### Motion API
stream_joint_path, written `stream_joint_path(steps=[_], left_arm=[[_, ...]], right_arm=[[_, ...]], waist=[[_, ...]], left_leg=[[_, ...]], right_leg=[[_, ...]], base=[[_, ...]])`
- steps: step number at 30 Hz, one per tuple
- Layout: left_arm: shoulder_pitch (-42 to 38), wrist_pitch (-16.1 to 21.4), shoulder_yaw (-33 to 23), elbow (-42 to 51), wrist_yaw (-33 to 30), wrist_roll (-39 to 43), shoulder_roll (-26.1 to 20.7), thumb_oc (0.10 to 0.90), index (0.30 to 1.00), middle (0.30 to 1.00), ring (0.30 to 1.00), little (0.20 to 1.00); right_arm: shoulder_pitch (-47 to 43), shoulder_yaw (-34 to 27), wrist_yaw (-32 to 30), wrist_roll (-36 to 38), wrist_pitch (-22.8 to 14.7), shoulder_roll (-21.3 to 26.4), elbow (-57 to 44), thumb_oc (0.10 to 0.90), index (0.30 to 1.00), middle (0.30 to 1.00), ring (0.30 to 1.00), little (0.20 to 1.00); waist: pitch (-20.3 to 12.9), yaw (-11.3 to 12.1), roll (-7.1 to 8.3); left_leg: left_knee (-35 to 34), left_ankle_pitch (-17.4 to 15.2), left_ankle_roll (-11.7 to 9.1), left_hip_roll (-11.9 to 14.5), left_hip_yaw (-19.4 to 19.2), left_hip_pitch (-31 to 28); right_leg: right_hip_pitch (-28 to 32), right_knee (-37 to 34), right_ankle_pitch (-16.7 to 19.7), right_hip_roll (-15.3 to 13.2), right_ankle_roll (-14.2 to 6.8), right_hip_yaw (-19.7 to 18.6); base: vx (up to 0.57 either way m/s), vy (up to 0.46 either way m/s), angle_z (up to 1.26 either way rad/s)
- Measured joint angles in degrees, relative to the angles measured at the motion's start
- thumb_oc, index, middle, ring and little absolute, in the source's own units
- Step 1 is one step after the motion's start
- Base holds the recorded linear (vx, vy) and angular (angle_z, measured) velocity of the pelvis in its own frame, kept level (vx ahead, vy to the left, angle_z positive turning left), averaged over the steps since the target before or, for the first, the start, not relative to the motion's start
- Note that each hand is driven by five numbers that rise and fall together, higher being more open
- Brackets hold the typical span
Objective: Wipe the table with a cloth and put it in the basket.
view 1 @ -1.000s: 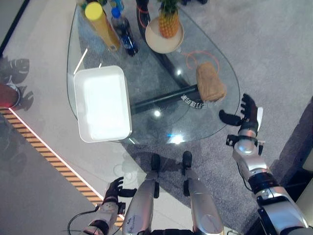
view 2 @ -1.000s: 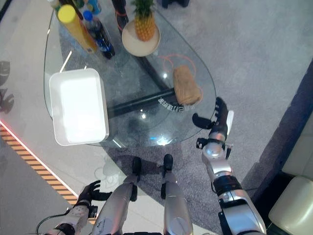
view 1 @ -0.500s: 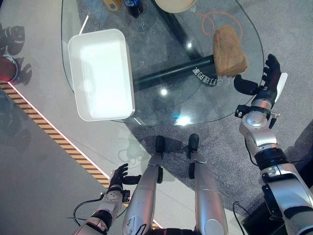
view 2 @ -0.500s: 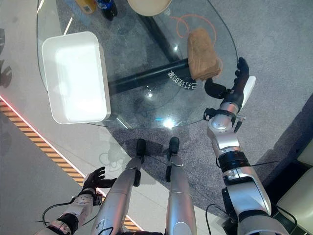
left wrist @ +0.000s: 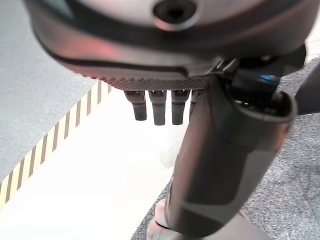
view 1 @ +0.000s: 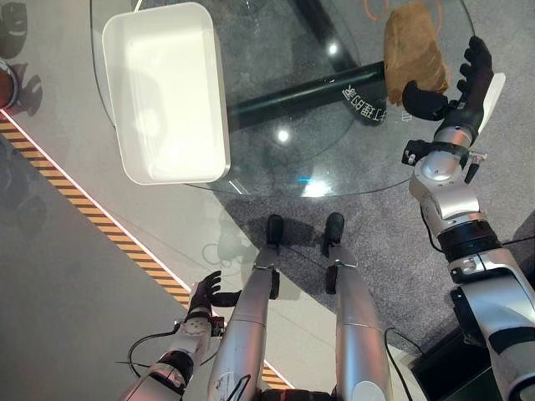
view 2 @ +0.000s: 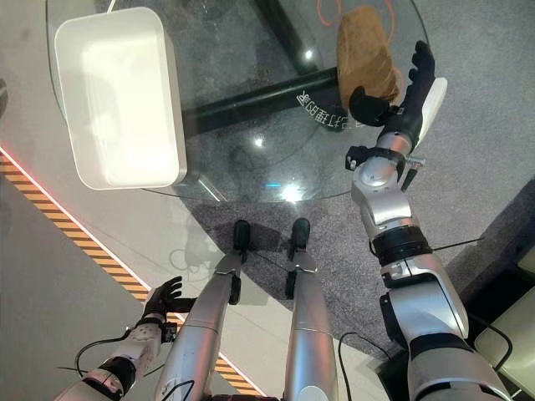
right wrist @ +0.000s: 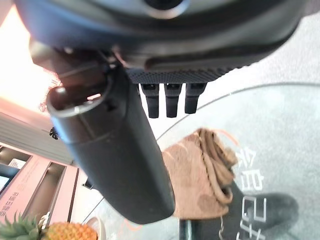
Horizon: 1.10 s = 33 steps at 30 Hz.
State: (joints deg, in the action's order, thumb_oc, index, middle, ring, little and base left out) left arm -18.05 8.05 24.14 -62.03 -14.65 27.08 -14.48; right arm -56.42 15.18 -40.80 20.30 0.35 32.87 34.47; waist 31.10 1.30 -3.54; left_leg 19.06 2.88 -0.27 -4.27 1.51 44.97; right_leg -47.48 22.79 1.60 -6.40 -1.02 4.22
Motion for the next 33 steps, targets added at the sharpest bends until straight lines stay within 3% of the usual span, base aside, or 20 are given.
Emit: stream_joint_path(steps=[8,12,19,25,33], left_arm=[[-0.1,0.19,0.15,-0.02,0.25,0.29,0.09,0.8,0.9,0.9,0.9,0.9],[-0.27,0.18,0.56,-0.02,0.28,0.3,0.02,0.8,0.9,0.9,0.9,0.9],[-0.34,0.82,2.2,-0.05,0.3,0.35,-0.44,0.8,0.9,0.9,0.9,0.9],[-0.34,0.84,2.33,-0.26,0.44,1.43,-0.43,0.8,0.9,0.9,0.9,0.9],[-0.57,2.4,4.34,-0.41,0.6,2.63,-0.36,0.8,0.9,0.9,0.9,0.9]], right_arm=[[-2.63,0.75,0.11,4.74,1.93,0.7,-2.79,0.8,0.9,0.9,0.9,0.9],[-3.82,2.45,-0.69,5.17,6.48,0.72,-3.02,0.8,0.9,0.9,0.9,0.9],[-9.51,4.1,-4.45,6.55,8.13,1.12,3.08,0.8,0.9,0.9,0.9,0.9],[-12.64,7.62,-4.58,6.72,12.25,1.35,4.74,0.8,0.9,0.9,0.9,0.9],[-17.88,10.25,-12.05,6.39,15.07,3.25,11.93,0.8,0.9,0.9,0.9,0.9]], waist=[[0.02,0.08,0.05],[0.08,0.13,0.2],[0.06,0.12,0.34],[0.07,0.31,0.36],[0.06,2.0,0.37]], left_leg=[[1.13,-0.01,0.03,-0.23,0.66,2.24],[1.38,-0.02,0.04,-0.41,0.79,2.46],[2.77,-0.26,0.01,-0.59,0.95,4.85],[3.23,-0.27,-0.02,-0.62,0.96,5.56],[4.01,-0.28,-0.06,-0.73,1.2,7.36]], right_leg=[[-1.62,0.44,0.04,-0.05,0.02,0.19],[-2.01,1.09,-0.1,-0.27,-0.06,0.19],[-3.97,2.07,-0.09,-0.36,-0.01,0.22],[-4.55,2.34,0.06,-0.4,0.12,0.17],[-6.31,3.17,0.02,-0.45,0.05,0.34]], base=[[0.01,-0.002,0.02],[0.01,-0.007,0.02],[0.0,0.0,0.0],[0.0,0.0,0.0],[0.0,0.0,0.0]])
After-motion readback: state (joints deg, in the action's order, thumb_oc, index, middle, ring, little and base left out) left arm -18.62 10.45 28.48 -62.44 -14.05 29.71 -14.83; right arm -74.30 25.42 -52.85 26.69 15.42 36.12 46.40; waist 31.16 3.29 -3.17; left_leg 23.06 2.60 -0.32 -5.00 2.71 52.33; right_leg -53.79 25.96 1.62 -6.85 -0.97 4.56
